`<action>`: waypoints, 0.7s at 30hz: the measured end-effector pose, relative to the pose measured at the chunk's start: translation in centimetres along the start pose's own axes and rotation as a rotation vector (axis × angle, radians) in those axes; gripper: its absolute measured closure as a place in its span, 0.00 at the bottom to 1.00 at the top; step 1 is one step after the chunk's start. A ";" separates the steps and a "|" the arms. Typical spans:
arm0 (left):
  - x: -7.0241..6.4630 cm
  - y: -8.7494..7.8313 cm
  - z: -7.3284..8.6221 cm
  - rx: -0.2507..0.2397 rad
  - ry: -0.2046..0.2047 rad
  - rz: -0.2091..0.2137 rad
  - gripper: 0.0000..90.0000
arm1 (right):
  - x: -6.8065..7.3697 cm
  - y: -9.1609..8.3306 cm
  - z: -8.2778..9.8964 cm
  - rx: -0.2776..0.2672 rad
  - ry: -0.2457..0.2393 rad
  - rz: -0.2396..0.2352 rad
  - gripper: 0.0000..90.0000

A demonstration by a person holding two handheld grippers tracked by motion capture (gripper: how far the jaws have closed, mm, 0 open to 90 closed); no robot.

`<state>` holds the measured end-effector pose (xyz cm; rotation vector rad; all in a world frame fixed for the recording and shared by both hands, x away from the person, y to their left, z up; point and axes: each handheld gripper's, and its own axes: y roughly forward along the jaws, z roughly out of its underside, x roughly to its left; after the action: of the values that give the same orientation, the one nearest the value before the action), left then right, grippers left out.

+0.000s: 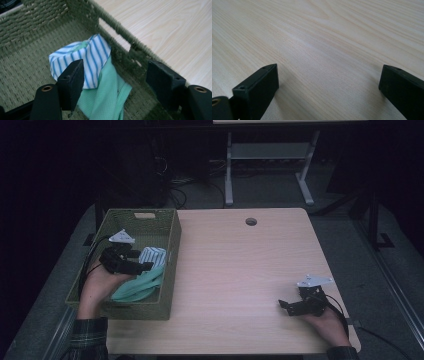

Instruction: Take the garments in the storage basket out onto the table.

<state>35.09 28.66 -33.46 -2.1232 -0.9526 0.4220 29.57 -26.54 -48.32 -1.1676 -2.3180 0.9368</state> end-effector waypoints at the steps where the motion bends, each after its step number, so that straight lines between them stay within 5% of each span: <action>1: 0.1 0.1 0.1 0.004 -0.003 0.001 0.36 | 0.0 0.0 0.0 0.000 -0.001 0.000 0.03; 21: 1.0 3.3 1.4 0.121 0.048 0.029 0.51 | 0.0 0.0 0.0 0.000 0.001 0.001 0.03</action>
<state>36.56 28.68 -36.86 -2.0306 -0.8486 0.4306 29.56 -26.51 -48.33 -1.1697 -2.3167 0.9358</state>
